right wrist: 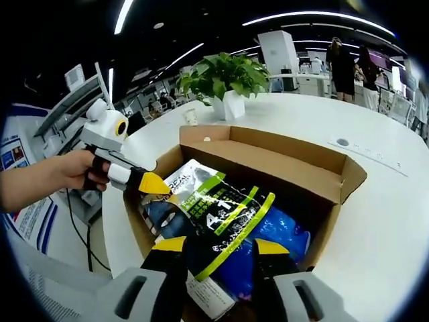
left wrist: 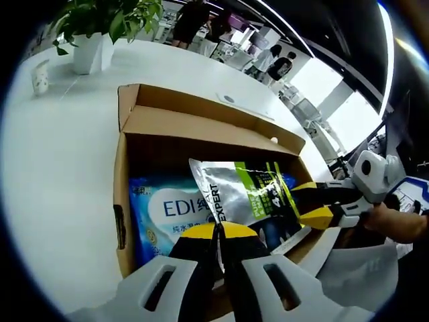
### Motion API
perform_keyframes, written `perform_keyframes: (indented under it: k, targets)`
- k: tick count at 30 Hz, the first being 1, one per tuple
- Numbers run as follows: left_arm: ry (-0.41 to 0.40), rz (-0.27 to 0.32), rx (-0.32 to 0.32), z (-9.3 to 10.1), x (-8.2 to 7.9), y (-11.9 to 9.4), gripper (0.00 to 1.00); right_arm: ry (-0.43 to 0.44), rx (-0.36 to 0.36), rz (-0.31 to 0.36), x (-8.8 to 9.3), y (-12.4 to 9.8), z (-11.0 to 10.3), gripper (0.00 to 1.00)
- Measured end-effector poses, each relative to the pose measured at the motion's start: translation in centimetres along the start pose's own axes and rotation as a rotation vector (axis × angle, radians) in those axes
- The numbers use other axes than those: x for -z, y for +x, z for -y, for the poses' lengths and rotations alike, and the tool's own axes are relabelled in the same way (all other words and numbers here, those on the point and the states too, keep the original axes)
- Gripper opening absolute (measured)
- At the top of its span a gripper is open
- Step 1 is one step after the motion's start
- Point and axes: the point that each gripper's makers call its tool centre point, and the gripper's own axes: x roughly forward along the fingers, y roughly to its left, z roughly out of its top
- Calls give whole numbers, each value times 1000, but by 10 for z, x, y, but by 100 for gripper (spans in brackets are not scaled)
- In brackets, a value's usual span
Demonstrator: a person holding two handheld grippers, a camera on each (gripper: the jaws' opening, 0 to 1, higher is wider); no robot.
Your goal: Operate the shoe box by opening the lid, removing the specified soft item, and placing it in the target area until the item is outside and the box remains undamaged.
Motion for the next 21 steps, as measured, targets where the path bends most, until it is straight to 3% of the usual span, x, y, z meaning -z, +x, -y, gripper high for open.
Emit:
perform_keyframes:
  k: [11, 21]
  targets:
    - [2, 0, -3, 0, 1, 1, 0, 7, -9, -28, 6, 8, -3, 31]
    - [12, 9, -8, 1, -1, 0, 0, 39, -14, -3, -1, 7, -6, 28]
